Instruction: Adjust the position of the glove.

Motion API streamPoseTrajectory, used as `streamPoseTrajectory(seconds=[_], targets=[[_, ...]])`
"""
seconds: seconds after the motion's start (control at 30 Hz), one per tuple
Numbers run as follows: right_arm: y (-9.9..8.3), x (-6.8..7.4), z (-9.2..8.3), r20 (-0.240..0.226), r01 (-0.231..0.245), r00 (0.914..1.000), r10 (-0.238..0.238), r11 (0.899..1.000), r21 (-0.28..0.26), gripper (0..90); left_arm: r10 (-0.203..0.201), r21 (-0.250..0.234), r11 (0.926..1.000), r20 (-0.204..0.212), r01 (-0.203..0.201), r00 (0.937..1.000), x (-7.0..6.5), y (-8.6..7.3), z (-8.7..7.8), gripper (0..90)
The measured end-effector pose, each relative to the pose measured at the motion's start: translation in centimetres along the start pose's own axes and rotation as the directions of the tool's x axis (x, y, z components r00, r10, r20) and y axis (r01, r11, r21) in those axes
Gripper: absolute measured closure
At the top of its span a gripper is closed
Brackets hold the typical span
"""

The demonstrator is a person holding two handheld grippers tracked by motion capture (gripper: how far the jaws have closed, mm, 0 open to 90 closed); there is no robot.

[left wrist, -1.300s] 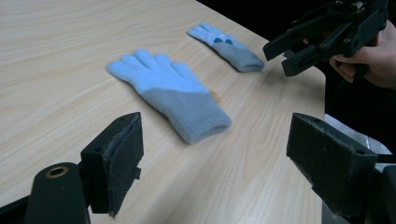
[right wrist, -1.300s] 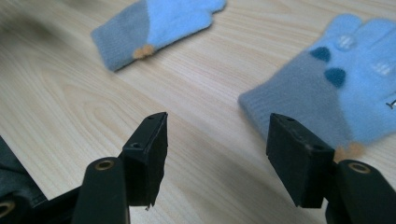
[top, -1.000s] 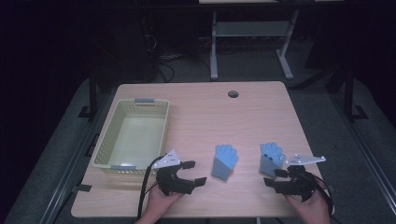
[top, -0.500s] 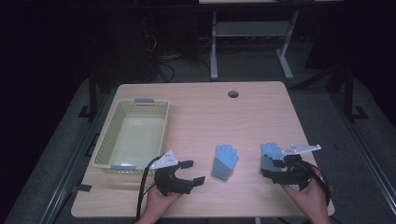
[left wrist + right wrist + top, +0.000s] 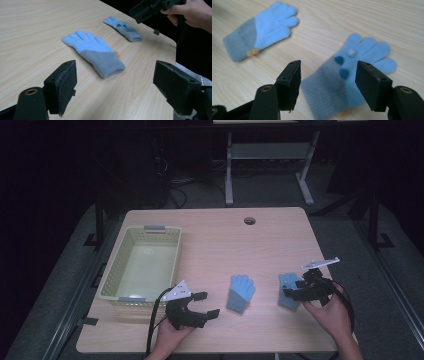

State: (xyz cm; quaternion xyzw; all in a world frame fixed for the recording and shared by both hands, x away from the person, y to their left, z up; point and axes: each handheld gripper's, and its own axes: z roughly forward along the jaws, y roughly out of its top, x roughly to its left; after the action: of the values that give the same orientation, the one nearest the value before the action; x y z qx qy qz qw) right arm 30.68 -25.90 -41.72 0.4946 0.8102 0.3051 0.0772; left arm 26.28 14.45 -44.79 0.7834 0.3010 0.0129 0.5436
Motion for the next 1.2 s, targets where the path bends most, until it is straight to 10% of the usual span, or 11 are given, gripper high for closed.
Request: streamPoseTrajectory(seconds=[0.8, 1.2], targets=[[1.3, -1.8, 2.9, 0.028, -0.045, 0.9988, 0.04, 0.976, 0.214, 50.7, -0.013, -0.009, 0.9999, 0.002, 0.013, 0.9999, 0.5, 0.0, -0.2, 19.0], [1.1, -0.9, 3.6, 0.086, 0.024, 0.9951, -0.05, 0.961, 0.275, 58.4, -0.016, -0.003, 0.9999, 0.007, 0.016, 0.9998, 0.4, -0.1, -0.1, 19.0]])
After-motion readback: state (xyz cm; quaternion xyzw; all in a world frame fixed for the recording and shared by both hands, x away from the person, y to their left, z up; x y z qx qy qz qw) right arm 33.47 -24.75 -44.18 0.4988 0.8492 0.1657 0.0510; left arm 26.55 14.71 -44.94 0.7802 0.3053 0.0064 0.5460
